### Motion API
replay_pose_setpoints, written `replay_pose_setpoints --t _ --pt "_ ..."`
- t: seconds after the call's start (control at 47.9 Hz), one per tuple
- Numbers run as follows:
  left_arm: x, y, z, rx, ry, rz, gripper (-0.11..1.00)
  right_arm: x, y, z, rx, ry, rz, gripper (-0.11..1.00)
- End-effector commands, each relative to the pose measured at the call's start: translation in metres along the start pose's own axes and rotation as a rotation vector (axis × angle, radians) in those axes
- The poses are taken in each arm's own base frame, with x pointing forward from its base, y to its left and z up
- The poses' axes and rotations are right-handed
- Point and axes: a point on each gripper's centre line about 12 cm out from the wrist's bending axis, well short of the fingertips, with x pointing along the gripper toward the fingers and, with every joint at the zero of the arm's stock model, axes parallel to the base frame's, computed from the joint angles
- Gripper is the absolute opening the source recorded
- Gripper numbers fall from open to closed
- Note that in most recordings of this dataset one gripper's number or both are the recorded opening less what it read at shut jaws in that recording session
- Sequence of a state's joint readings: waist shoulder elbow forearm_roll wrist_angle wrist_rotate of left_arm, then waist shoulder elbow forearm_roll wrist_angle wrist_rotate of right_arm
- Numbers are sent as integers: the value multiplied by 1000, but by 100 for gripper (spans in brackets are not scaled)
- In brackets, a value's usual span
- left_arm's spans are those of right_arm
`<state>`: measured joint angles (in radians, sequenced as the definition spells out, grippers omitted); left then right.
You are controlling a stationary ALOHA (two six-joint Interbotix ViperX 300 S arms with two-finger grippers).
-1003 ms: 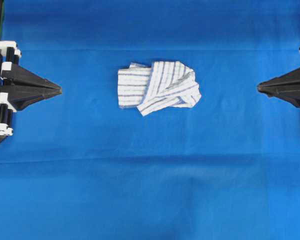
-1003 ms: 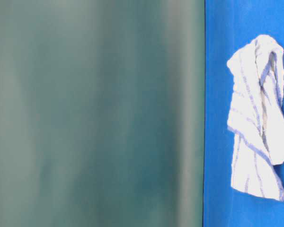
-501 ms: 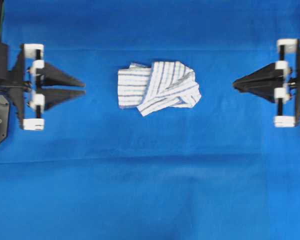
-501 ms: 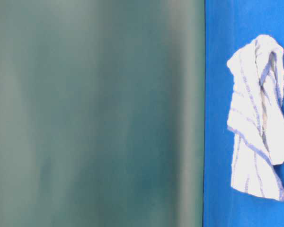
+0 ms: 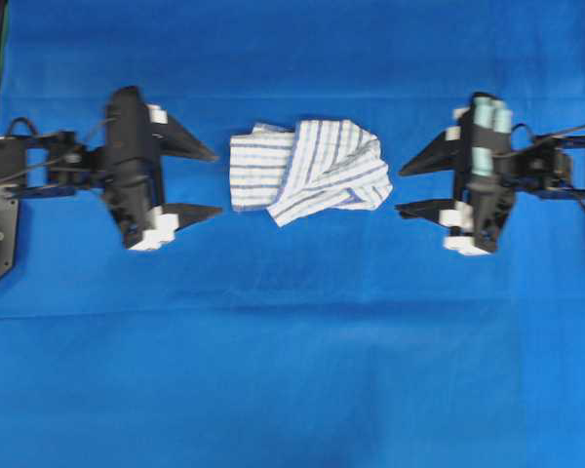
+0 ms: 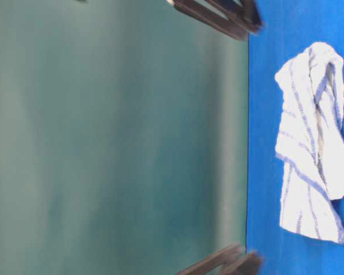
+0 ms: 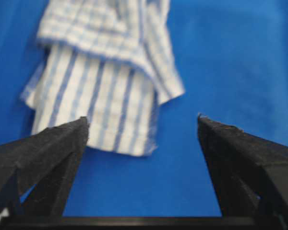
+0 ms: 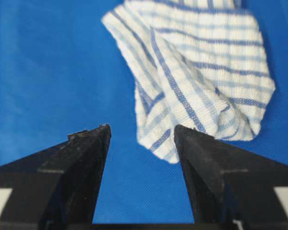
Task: Lift the towel with both arms.
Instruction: 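Pinch the towel's left and right edges with both grippers, then lift the towel with both grippers and pull it back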
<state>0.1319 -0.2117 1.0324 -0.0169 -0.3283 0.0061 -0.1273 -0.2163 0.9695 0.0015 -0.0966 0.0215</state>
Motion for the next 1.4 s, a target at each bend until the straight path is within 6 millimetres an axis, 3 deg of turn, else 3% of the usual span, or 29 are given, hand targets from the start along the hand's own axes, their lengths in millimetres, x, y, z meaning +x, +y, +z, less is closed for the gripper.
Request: replay_pose_setpoints --t 0.0,0.313,0.627,0.731,0.877,0.961,1.149,1.378 --pt "15 3 2 -4 11 9 89 14 -4 8 12 4 -11 61" --pt "57 10 -29 -13 120 27 89 57 -13 -8 22 108 -31 61" --pt "62 13 -38 -15 149 34 83 63 -16 -13 20 121 -35 59" --pt "61 13 -38 -16 156 35 62 62 -16 -13 18 122 -36 47" --pt "61 14 -38 -17 161 36 18 62 -16 -13 18 127 -36 5" --pt "59 14 -35 -17 153 36 4 61 -16 -11 23 125 -37 3" --pt "44 13 -9 -20 104 35 5 43 -16 9 25 93 -37 3" --pt "5 12 45 -32 21 32 5 -6 -14 56 19 -8 -35 3"
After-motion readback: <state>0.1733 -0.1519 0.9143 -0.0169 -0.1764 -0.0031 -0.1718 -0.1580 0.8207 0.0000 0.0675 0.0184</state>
